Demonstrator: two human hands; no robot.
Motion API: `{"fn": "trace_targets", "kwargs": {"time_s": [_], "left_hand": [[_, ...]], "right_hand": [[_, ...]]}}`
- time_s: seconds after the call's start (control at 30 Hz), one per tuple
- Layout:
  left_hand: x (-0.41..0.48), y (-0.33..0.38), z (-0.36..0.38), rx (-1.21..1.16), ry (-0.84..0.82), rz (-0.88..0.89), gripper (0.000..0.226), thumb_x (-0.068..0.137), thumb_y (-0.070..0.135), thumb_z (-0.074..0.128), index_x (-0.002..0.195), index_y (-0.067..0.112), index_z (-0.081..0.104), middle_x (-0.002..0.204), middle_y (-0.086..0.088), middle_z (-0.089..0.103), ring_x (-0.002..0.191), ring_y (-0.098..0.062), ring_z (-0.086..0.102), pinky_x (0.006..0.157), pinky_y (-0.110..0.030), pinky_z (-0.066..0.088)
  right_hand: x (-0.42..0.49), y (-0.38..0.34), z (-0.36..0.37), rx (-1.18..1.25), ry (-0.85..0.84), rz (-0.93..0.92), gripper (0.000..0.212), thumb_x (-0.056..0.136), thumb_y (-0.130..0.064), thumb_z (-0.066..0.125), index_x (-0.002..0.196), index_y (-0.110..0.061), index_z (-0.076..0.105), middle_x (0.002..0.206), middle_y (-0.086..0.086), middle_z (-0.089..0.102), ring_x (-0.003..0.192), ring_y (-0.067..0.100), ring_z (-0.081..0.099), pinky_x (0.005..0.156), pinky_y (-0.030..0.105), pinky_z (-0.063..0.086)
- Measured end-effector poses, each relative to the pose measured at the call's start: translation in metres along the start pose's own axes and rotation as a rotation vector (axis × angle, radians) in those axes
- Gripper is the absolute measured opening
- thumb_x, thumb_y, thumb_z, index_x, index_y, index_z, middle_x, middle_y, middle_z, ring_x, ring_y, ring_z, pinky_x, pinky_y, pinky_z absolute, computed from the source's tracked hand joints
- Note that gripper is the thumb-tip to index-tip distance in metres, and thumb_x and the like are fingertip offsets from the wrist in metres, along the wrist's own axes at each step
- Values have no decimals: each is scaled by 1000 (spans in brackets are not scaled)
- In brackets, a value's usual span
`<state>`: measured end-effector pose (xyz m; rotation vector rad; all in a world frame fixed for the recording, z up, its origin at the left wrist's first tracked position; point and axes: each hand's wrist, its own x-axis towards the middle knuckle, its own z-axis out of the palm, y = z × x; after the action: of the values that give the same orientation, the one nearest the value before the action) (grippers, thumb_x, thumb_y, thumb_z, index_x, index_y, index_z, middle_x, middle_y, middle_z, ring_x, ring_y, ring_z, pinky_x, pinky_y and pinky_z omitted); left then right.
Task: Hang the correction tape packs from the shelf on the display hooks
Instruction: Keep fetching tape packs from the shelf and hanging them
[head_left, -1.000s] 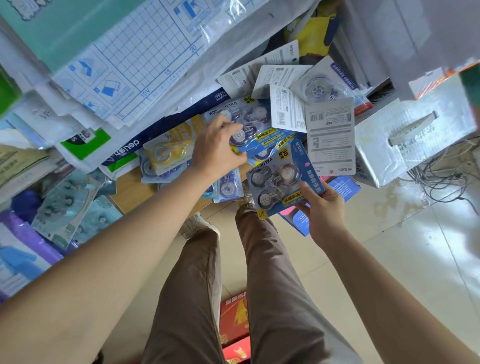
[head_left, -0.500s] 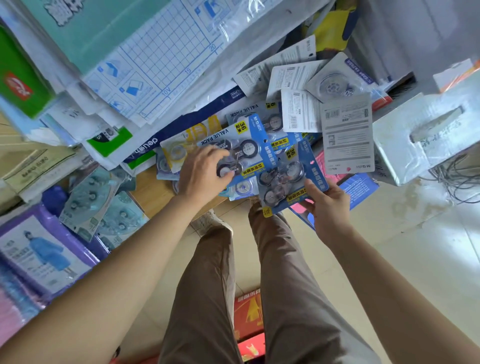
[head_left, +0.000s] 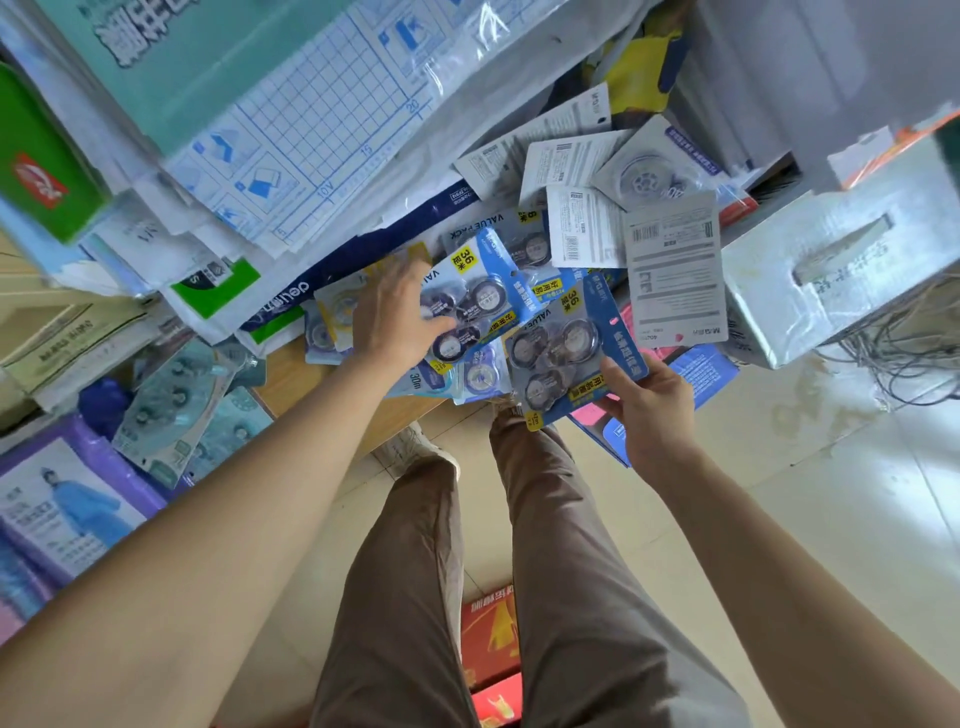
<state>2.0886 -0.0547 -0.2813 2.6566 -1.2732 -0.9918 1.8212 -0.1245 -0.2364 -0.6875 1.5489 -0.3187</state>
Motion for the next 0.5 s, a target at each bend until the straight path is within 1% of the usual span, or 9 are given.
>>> {"fn": "trace_targets", "kwargs": {"time_s": [0.07,0.1,0.2,0.27,0.33,0.37,0.43,0.47,0.5], "left_hand": [[-15,4,-7,-23,26,8,45,82,40,80,112,14,58,96,-7,66,92,-34,64,65,-37,39],[-25,6,-12,-34,44,11,41,84,38,79,110,14,58,91,-7,66,89,-34,65,64,-35,36],[-53,11,-33,-94,104,-14,36,88,33,76,114,14,59,101,-11,70,95,-36,65,65,-34,36],[-72,13,-50,-148,145,-42,37,90,32,74,118,14,58,107,-13,71,97,-38,65,66,-34,37],[-93,15,-71,-171,190,-65,37,90,33,73,118,15,58,110,-13,71,98,-39,66,66,-38,42],[-104,16,-83,-184,214,-65,37,91,34,72,120,16,58,112,-12,71,100,-39,66,68,-41,46],[-125,19,-110,-214,259,-62,39,92,34,70,125,17,58,118,-11,71,105,-39,66,75,-43,50],[-136,21,-125,-227,287,-61,40,92,33,70,127,16,58,120,-11,70,106,-38,65,76,-43,49],[-147,23,-140,-237,319,-58,41,92,32,70,127,15,58,122,-11,70,108,-38,65,77,-42,48]], "right_hand": [[-2,-3,-4,-88,-21,-33,11,90,-4,70,90,-14,74,81,9,66,75,24,63,78,42,59],[-4,-7,-6,-134,-38,-49,12,88,-1,70,89,-12,74,80,9,65,76,26,62,82,47,59],[-15,-23,-10,-254,-62,-107,12,82,1,69,86,-9,75,76,10,63,72,24,57,78,52,55],[-27,-39,-10,-333,-27,-157,16,81,0,68,78,-15,73,69,6,58,65,19,50,66,44,50],[-41,-57,-10,-450,5,-239,26,82,1,66,64,-17,60,58,1,44,56,15,36,55,31,35],[-50,-67,-11,-513,5,-290,28,82,0,65,61,-14,53,56,0,37,54,16,30,53,30,27],[-69,-87,-11,-625,2,-383,18,82,-1,64,67,-5,54,55,1,34,54,18,28,53,31,23],[-79,-98,-10,-666,7,-425,11,82,-3,64,73,-3,58,55,1,36,54,18,30,53,32,25],[-91,-108,-8,-691,14,-462,7,83,-4,64,77,-6,61,54,0,39,53,18,33,52,32,27]]}}
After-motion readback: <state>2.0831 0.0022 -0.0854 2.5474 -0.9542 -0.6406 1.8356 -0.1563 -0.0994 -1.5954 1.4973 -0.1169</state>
